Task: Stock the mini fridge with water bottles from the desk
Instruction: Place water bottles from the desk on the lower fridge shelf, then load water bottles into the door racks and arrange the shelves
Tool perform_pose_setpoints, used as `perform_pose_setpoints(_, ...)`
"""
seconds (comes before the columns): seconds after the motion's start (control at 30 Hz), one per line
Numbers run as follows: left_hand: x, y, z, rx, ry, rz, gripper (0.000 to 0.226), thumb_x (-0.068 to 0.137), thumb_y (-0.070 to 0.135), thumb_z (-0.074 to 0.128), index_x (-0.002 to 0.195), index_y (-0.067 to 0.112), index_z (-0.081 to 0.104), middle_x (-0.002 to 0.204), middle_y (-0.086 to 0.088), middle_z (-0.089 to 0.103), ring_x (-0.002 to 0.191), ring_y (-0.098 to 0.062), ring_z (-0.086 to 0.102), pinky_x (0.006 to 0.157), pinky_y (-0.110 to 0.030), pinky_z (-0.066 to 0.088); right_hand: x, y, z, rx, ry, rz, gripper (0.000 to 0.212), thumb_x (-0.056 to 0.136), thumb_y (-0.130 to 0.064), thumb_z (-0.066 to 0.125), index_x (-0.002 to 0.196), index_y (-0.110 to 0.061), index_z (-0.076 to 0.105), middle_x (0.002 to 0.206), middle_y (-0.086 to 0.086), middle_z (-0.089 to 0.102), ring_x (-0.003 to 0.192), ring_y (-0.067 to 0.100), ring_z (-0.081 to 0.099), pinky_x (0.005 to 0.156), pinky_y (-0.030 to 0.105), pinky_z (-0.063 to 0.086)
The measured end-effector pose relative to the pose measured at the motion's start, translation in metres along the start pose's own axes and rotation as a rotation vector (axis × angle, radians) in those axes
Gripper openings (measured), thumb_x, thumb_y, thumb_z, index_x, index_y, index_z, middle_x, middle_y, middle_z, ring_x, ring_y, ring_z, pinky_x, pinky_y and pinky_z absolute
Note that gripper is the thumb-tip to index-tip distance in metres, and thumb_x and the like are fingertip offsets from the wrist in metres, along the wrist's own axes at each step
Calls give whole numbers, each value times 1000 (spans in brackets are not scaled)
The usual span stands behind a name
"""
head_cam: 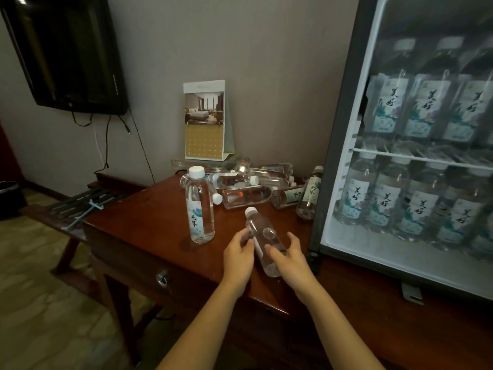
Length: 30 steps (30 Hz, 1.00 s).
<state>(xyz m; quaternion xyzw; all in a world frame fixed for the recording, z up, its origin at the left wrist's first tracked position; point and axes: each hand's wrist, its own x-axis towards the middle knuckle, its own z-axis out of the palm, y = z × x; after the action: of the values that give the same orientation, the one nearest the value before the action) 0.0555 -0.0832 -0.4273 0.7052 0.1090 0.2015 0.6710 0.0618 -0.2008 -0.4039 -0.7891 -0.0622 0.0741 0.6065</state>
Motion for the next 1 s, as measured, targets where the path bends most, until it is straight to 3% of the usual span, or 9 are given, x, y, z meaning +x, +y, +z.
perform_pose_setpoints(0.07,-2,5,-3,-107,-29,-27,38,93,8,53,130,18,50,123,4,57,97,1,56,78,-16,45,-9,2,-7,61,-81,-23,78,92,-34,56,149,-24,5,145,8,39,122,19,47,88,22,40)
perform_pose_setpoints(0.13,-4,8,-7,-231,-97,-76,54,89,9,60,138,13,39,123,0,55,97,-3,58,81,-20,48,-15,6,-13,107,-140,-58,72,93,-35,52,149,-28,7,142,5,43,112,12,51,78,15,42)
perform_pose_setpoints(0.3,-8,10,-9,-88,-354,-38,54,82,19,69,133,14,49,103,-2,71,95,-12,68,87,-26,52,-12,21,-19,205,-195,-139,54,93,-37,48,141,-35,23,134,-2,49,112,12,57,90,27,48)
perform_pose_setpoints(0.43,-3,4,-10,-72,-390,-62,72,75,18,76,136,18,39,108,-4,68,101,-14,65,87,-25,51,-7,27,-20,306,-225,-162,62,90,-35,47,145,-37,17,137,-5,46,120,13,51,95,31,46)
perform_pose_setpoints(0.63,-8,-2,-10,-32,-286,31,65,55,33,85,114,25,58,109,-2,68,100,-17,65,86,-34,54,-7,26,-19,222,-170,-274,51,98,-24,39,146,-27,23,137,-11,46,128,10,44,103,27,40)
perform_pose_setpoints(0.73,-11,-1,-5,39,-323,99,55,74,33,76,124,29,53,114,6,66,102,-9,63,85,-27,53,-8,26,-19,222,-137,-292,47,97,-27,46,142,-24,34,135,-4,51,123,13,52,100,31,46)
perform_pose_setpoints(0.8,-13,4,-3,60,-385,116,54,85,33,65,134,30,44,121,10,62,108,-3,60,85,-19,50,-10,26,-18,226,-132,-290,54,90,-34,56,139,-27,36,128,-9,55,114,7,56,89,23,50)
perform_pose_setpoints(0.87,-16,8,-3,60,-456,115,59,89,28,59,141,35,31,121,14,61,110,1,58,83,-12,48,-12,24,-19,223,-117,-292,58,87,-26,61,137,-29,33,121,-14,54,107,1,56,79,15,51)
perform_pose_setpoints(1.0,-19,15,-8,21,-526,40,69,91,17,57,140,42,15,112,11,66,102,3,61,76,-11,48,-17,22,-23,186,-90,-291,70,83,-12,68,139,-28,30,118,-18,51,105,-1,54,76,18,53)
